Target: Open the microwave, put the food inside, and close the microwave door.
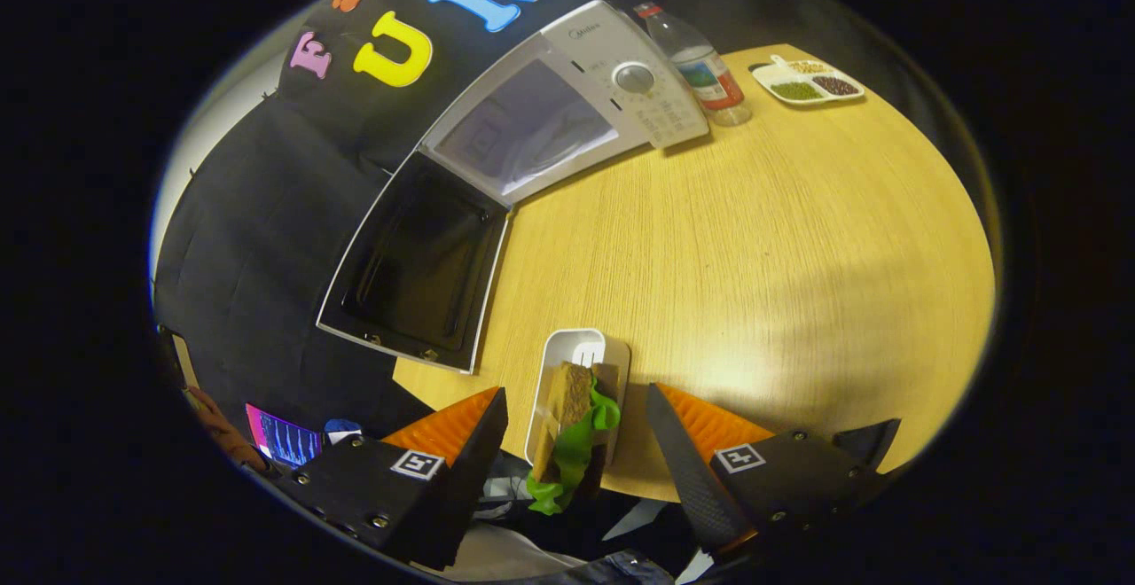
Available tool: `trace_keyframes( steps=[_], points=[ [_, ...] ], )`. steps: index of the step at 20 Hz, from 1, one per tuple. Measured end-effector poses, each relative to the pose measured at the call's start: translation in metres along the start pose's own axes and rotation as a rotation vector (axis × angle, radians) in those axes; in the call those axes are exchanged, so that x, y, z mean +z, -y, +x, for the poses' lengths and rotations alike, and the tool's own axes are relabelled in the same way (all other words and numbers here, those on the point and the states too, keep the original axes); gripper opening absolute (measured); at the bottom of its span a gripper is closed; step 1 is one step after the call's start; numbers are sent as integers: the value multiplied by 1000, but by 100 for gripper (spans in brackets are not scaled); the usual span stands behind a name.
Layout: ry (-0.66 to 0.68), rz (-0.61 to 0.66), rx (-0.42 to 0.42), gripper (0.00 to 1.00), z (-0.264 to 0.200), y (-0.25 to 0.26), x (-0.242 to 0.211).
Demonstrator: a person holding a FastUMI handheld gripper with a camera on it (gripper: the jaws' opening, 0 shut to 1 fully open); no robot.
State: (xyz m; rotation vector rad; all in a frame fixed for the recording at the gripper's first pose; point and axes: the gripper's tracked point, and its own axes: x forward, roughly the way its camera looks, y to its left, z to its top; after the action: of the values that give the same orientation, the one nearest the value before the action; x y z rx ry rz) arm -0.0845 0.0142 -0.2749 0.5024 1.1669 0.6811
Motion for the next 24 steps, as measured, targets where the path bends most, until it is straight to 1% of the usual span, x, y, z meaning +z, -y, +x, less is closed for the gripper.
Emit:
trace_keyframes(
  steps=[2, 3, 4, 6, 8, 10, 11, 15, 20, 24],
  points=[
    [-42, 37, 13, 95, 6, 1, -12],
    [-55, 53, 9, 84, 11, 3, -18],
    [-75, 68, 13, 75, 8, 4, -20],
    [-100, 88, 21, 73, 12, 3, -27],
    [-87, 132, 39, 42, 15, -2, -21],
    [-82, 129, 21, 42, 23, -3, -30],
    [-71, 146, 12, 27, 18, 0, -24],
    [-21, 156, -19, 27, 6, -7, -19],
    [114, 209, -20, 27, -11, -36, 4],
    [239, 224, -10, 27, -13, -68, 29]
  ],
)
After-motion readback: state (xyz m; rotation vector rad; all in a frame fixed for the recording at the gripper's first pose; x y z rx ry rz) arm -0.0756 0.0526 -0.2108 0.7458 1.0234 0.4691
